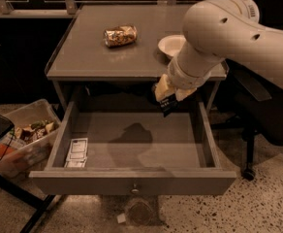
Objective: Pick rxbar blueberry from top drawer and place on counter
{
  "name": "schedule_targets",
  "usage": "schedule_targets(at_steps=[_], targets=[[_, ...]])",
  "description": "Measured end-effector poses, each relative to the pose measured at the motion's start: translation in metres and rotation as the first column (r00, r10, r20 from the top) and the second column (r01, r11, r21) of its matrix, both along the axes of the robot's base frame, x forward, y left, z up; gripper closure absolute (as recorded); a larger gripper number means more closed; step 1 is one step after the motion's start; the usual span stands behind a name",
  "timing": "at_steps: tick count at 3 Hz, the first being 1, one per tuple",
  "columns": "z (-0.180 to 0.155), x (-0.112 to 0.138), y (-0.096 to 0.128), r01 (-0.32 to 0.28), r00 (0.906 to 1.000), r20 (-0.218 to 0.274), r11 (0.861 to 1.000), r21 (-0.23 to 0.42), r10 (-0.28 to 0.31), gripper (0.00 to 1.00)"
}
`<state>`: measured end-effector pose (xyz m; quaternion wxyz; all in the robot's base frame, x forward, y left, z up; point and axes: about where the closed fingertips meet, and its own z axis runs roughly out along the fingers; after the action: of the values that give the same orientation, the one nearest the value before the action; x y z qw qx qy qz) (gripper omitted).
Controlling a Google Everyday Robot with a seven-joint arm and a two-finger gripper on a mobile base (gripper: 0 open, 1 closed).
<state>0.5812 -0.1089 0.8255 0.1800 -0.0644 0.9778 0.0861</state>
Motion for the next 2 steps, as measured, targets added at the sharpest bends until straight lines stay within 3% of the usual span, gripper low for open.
schedule_targets(at_steps=[1, 2], targets=[[0.037, 0.025, 0.021, -0.074, 0.9933, 0.089, 0.997, -0.002, 0.074, 1.0], [0.06, 0.059, 0.042, -0.117, 0.9831, 0.142, 0.993, 0.0, 0.116, 1.0]])
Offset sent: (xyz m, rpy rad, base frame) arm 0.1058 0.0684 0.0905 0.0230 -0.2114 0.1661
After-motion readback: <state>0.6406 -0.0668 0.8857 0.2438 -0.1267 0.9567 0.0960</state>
